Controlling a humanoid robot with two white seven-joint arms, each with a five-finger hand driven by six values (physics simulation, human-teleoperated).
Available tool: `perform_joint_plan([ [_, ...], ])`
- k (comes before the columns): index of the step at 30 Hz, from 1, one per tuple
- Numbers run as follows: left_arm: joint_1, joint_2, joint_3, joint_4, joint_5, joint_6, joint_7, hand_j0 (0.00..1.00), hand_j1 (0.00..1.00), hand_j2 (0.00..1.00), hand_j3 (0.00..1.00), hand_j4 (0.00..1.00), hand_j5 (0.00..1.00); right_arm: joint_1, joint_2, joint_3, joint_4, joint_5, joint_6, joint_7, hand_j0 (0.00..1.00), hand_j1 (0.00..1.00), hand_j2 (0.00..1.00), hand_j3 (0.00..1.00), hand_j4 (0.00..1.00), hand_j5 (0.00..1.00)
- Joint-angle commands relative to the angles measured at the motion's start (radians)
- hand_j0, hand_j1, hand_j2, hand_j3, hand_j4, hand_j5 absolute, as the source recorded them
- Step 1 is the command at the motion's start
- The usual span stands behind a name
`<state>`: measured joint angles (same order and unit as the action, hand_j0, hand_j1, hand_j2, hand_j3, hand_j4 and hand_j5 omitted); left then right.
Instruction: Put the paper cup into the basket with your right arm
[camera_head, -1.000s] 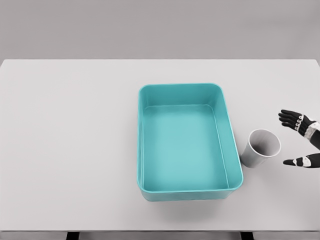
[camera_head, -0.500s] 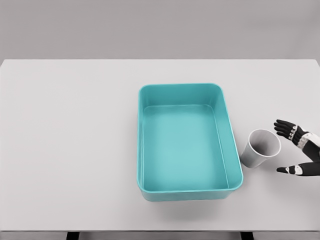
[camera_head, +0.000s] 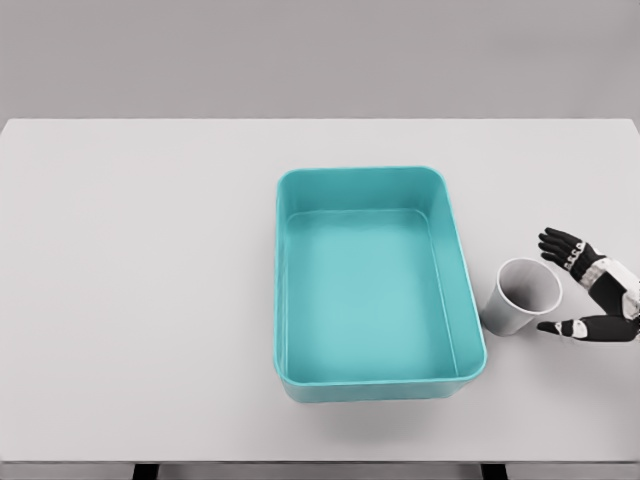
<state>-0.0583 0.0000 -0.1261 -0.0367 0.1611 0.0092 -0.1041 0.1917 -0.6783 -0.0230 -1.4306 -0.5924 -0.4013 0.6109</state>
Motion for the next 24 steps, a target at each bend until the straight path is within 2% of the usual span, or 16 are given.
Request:
perform_joint_plan([
  [1,0.0,0.0,0.0,0.0,0.0,0.0,0.0,1.0,1.0,1.0,1.0,1.0,1.0,0.0,0.026,0.014,0.035,-0.006,-0.002,0.0,1.0,1.0,1.0,1.0,1.0,1.0],
  [15,0.0,0.0,0.0,0.0,0.0,0.0,0.0,1.0,1.0,1.0,1.0,1.0,1.0,-0.002,0.048,0.026,0.024,-0.009,-0.002,0.0,1.0,1.0,1.0,1.0,1.0,1.0],
  [24,0.0,0.0,0.0,0.0,0.0,0.0,0.0,1.0,1.0,1.0,1.0,1.0,1.0,-0.029,0.066,0.049,0.022,-0.006,-0.002,0.0,1.0,1.0,1.0,1.0,1.0,1.0],
])
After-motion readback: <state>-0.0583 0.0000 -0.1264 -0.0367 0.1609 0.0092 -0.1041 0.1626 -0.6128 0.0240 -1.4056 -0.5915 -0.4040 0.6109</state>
